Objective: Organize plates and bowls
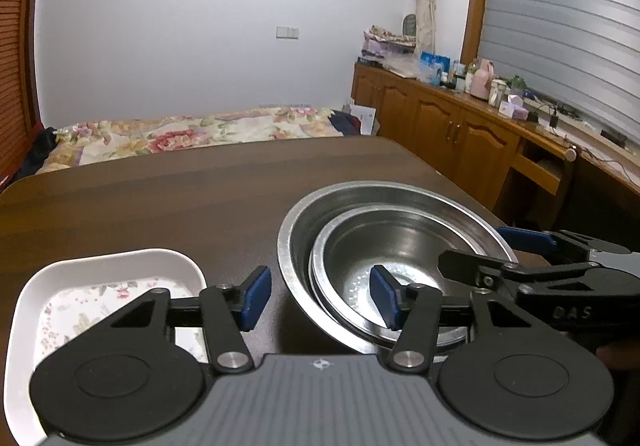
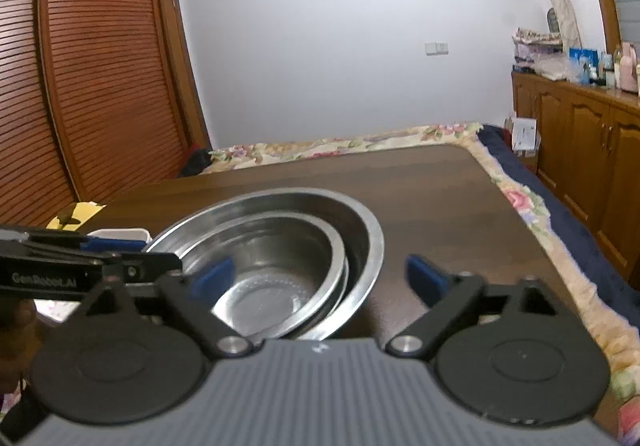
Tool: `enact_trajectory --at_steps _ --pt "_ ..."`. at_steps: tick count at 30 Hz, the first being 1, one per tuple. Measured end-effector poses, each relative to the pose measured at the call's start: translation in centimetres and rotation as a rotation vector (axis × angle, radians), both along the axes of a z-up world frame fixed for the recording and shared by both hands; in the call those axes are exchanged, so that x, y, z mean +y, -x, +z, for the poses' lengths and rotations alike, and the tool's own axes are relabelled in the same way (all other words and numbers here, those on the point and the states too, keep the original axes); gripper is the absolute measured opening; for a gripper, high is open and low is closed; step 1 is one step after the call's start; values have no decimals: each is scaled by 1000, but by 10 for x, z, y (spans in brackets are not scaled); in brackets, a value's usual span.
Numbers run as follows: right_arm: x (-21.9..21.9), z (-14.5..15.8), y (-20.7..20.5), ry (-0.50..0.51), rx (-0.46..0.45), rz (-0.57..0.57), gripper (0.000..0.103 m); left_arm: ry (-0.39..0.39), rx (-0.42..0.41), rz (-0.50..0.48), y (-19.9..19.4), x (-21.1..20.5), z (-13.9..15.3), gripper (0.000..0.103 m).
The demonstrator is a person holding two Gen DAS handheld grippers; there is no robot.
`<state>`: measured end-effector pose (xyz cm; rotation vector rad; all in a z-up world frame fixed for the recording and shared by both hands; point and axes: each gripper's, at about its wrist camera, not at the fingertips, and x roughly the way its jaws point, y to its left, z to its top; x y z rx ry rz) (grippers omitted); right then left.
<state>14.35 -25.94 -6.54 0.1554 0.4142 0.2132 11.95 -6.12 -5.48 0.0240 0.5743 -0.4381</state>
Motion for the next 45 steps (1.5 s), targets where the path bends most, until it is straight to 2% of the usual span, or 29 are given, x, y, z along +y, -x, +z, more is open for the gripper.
enact_trajectory --at_steps 2,6,10,14,18,22,31,35,45 --pt "-1 -2 -2 -12 12 4 83 -6 8 1 -1 -1 0 51" --pt "-3 -5 -4 -30 36 6 67 -16 15 2 -2 -2 -2 49" --pt "-3 -8 -5 -45 54 6 58 -19 18 0 -2 -6 -4 45" --pt "-3 -8 -5 -55 58 14 40 -25 18 5 -2 -8 -5 40" --pt "-3 -9 -5 -54 59 3 33 -10 11 2 1 -5 -4 39" --pt "-7 -6 -4 -89 62 3 33 -10 -6 2 4 -4 0 39" --pt "-6 13 3 -98 4 15 33 10 -57 3 13 4 19 39" --pt "-1 20 3 -72 -21 25 33 19 -76 16 14 10 25 39" --pt "15 31 -2 -85 -48 65 33 26 -104 53 22 33 37 39"
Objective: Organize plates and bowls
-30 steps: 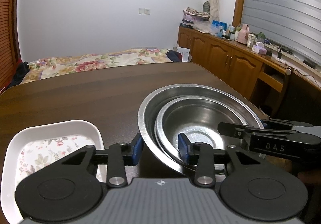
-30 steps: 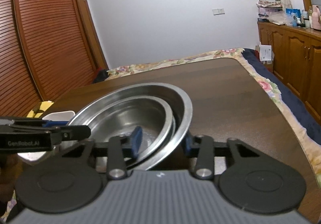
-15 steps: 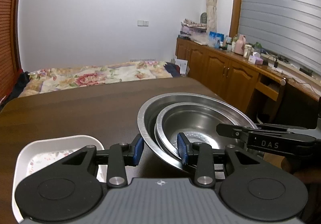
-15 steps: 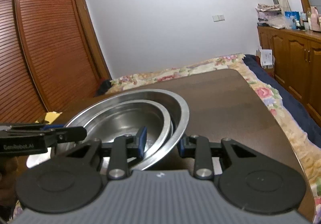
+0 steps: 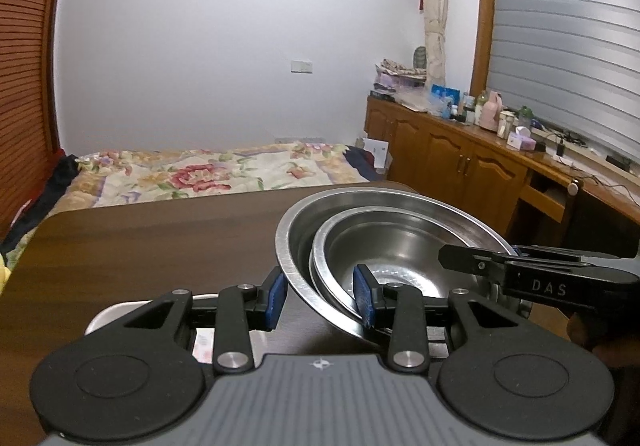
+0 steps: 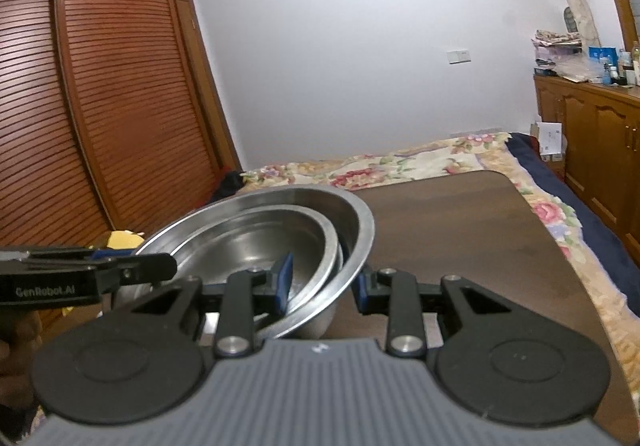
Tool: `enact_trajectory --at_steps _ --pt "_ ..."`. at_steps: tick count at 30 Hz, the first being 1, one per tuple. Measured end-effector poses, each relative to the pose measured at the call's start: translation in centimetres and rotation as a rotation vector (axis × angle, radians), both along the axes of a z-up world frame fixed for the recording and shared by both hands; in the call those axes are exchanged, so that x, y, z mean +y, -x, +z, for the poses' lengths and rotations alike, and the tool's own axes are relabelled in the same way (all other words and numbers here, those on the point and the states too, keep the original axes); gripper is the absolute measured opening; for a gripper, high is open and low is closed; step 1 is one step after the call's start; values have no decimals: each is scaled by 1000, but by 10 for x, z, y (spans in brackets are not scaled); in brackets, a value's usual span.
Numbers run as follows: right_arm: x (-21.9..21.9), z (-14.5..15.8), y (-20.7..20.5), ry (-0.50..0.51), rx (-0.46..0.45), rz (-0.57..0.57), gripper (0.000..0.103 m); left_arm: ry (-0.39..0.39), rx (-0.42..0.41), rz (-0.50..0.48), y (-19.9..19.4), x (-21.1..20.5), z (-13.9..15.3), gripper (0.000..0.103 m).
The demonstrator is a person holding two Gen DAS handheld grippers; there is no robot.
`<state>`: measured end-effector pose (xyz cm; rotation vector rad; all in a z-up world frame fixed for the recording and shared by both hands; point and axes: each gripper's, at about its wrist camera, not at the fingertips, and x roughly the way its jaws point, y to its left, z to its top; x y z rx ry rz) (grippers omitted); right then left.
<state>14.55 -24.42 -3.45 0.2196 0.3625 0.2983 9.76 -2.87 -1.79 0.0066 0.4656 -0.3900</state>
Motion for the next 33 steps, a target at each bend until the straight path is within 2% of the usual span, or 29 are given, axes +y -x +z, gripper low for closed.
enact_trajectory --at_steps 9,21,33 --pt "23 4 -6 5 -7 55 33 8 -13 58 2 31 7 39" --pt "55 6 -11 39 -1 111 33 36 2 107 8 62 1 39" --pt "89 -4 -15 48 45 196 33 55 23 170 10 102 -11 39"
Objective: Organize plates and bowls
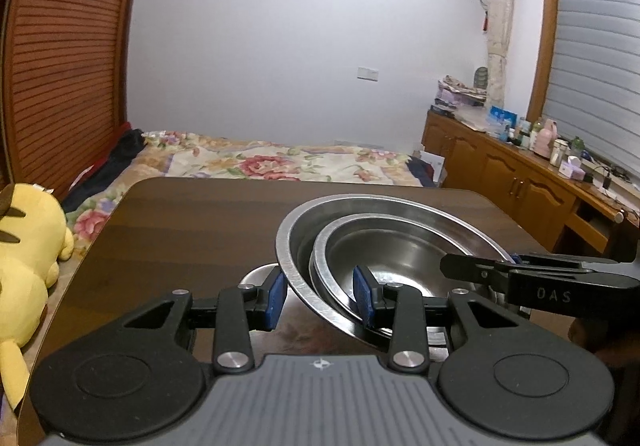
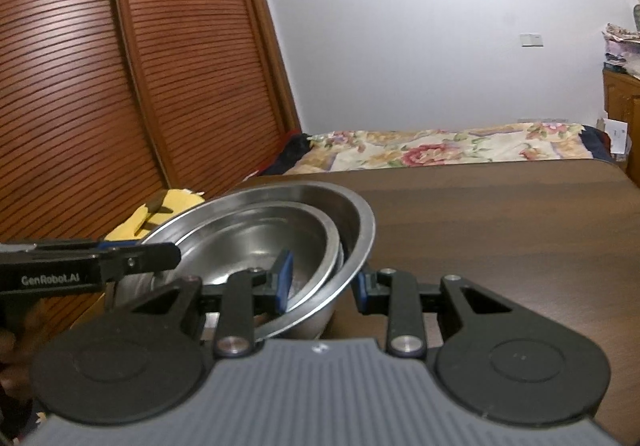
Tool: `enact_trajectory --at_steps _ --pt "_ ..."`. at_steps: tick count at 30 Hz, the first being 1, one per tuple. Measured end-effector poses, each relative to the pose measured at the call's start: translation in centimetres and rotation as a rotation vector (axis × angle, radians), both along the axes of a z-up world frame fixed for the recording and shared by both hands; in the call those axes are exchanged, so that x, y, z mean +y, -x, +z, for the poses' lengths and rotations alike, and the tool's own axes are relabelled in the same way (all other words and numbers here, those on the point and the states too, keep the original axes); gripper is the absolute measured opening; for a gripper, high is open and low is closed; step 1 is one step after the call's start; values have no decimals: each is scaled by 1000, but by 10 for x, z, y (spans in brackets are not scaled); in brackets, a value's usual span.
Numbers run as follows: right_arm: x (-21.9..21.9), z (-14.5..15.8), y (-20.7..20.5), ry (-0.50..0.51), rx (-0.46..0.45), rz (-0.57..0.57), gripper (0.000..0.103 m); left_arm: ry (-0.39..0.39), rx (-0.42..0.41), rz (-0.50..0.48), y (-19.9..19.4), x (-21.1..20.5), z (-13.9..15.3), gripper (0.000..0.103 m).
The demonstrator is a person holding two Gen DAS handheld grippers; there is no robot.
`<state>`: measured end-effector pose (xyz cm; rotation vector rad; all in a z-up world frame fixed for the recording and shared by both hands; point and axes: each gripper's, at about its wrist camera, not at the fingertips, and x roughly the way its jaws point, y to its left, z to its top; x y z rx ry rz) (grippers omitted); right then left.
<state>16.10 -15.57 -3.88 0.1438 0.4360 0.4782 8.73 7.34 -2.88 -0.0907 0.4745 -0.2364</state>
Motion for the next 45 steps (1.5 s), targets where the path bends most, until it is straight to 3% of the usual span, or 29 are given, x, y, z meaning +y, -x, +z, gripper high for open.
enact_trajectory --at_steps 5,15,29,32,35,41,45 --pt "9 -2 -3 10 22 23 33 31 18 -1 -3 15 -5 39" --pt "20 -7 1 23 67 61 33 18 33 -21 -2 33 -14 39" --pt "19 -10 -1 26 65 67 34 30 44 -39 -9 37 -20 39" --pt "18 -10 -2 29 64 62 38 34 49 -29 -10 38 -21 39" --pt "16 -11 -2 28 66 46 49 41 55 -15 -12 39 -22 41" --pt "12 -8 1 28 50 17 61 35 44 7 -8 39 -17 55" --pt "5 -2 6 23 25 4 63 25 19 20 -4 39 -9 64"
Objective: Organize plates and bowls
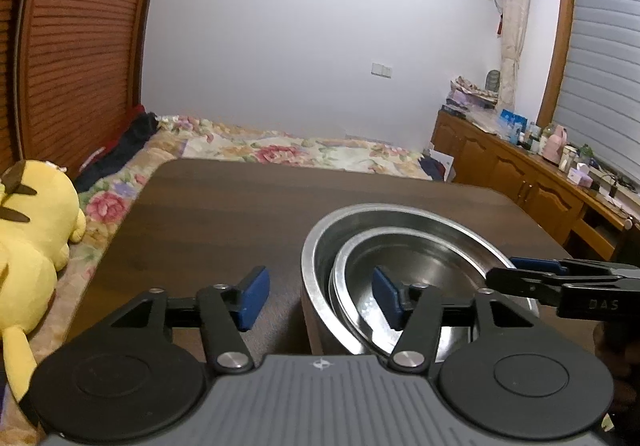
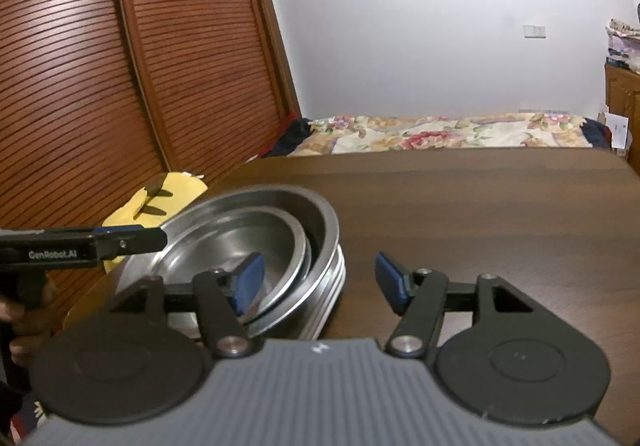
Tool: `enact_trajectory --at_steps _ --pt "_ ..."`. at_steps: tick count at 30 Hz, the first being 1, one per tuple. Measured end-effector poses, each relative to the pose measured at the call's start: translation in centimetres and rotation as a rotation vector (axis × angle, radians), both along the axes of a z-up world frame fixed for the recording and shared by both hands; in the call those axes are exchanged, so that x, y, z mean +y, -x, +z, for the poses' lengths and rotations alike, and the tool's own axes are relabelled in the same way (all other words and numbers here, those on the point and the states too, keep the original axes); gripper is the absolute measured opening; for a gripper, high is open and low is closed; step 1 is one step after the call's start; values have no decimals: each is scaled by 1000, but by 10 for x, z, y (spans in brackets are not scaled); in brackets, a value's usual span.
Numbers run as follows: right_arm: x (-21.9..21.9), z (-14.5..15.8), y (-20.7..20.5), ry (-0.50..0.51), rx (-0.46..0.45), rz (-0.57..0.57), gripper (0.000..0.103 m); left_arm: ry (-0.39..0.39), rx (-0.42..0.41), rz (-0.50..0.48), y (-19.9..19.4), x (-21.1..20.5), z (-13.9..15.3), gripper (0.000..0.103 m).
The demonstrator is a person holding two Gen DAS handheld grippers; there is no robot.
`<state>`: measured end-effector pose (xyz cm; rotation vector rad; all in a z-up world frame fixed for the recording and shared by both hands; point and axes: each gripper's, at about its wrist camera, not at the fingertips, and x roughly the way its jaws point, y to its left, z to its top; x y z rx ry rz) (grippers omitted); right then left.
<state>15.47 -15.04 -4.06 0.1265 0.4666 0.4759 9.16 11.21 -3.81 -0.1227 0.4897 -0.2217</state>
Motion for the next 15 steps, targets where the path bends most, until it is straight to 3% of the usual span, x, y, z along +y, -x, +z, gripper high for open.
enact_trajectory --at_steps 4,15 --pt "-6 10 5 -3 -32 -13 66 -24 -27 20 4 -3 9 75" --pt "-26 33 28 13 -150 -64 97 -88 -99 24 21 -26 36 91"
